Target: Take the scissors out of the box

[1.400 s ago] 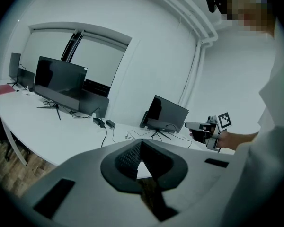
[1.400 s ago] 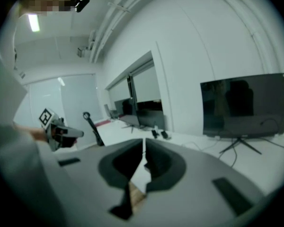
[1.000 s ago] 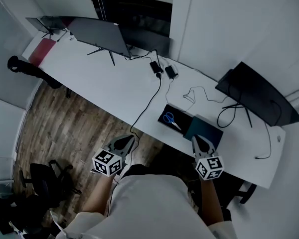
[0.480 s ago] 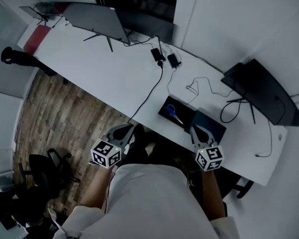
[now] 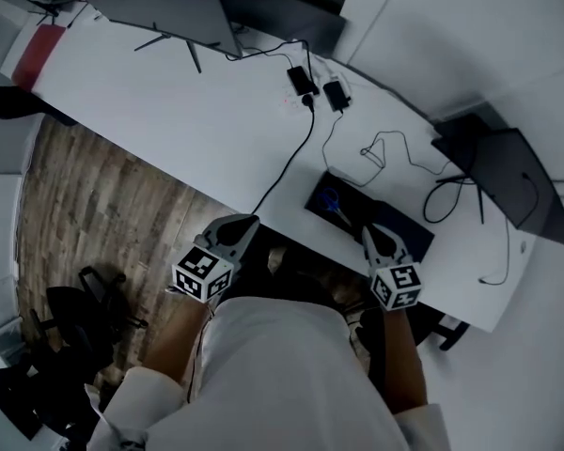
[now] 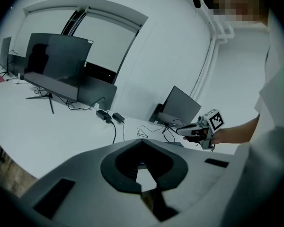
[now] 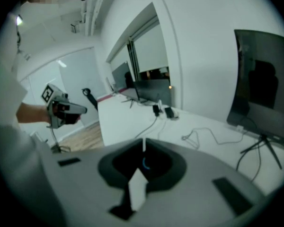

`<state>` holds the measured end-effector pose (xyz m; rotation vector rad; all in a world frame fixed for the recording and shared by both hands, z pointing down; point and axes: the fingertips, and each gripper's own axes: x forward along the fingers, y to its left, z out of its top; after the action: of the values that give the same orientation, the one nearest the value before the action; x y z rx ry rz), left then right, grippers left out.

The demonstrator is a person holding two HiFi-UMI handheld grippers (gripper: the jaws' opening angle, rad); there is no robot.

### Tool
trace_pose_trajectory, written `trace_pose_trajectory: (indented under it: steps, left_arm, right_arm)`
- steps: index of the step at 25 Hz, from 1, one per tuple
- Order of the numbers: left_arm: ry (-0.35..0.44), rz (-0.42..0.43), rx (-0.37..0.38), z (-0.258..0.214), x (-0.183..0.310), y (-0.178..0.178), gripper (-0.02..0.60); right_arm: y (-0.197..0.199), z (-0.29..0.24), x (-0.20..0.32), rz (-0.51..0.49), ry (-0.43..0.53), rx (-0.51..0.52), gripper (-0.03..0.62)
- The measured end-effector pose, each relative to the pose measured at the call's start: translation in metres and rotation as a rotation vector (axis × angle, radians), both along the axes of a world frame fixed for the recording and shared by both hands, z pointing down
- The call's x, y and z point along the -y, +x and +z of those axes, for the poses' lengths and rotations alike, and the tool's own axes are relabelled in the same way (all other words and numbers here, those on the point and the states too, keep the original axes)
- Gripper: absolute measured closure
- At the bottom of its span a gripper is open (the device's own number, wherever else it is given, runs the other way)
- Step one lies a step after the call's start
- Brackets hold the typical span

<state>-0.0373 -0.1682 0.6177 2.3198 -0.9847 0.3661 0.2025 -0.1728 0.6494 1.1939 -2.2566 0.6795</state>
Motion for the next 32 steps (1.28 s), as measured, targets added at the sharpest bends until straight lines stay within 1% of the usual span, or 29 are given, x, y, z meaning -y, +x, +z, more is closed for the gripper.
trace_pose_trajectory:
  steps: [4, 7, 13, 16, 17, 18, 19, 24, 32]
  left_arm:
    - [-0.034, 0.056, -0.018, 0.019, 0.017, 0.002, 0.551]
    - [-0.062, 0.111, -0.026, 0.033, 0.024, 0.011, 0.551]
    - [-0.104, 0.225, -0.037, 0.054, 0.034, 0.029, 0.551]
    - [-0.117, 0.268, -0.037, 0.062, 0.037, 0.033, 0.551]
    - [-0.118, 0.277, -0.035, 0.065, 0.039, 0.033, 0.551]
    - [-0.119, 0.282, -0.034, 0.067, 0.041, 0.032, 0.551]
    - [-0.122, 0.284, -0.034, 0.07, 0.043, 0.03, 0.551]
    - [-0.142, 0.281, -0.033, 0.081, 0.052, 0.02, 0.551]
    - [-0.166, 0.259, -0.024, 0.095, 0.062, 0.004, 0.551]
  right_arm:
    - [-0.013, 0.029, 0.01, -0.011, -0.066, -0.055, 0.559]
    - [-0.024, 0.051, 0.016, -0.036, -0.115, -0.094, 0.559]
    - [-0.045, 0.104, 0.023, -0.117, -0.263, -0.154, 0.559]
    - [-0.049, 0.127, 0.028, -0.166, -0.3, -0.219, 0.555]
    - [-0.05, 0.136, 0.03, -0.183, -0.309, -0.24, 0.537]
    - [-0.051, 0.145, 0.031, -0.199, -0.318, -0.259, 0.485]
    - [-0.051, 0.154, 0.031, -0.212, -0.33, -0.275, 0.476]
    - [-0.056, 0.183, 0.031, -0.265, -0.407, -0.348, 0.476]
    - [-0.058, 0.218, 0.035, -0.364, -0.436, -0.493, 0.476]
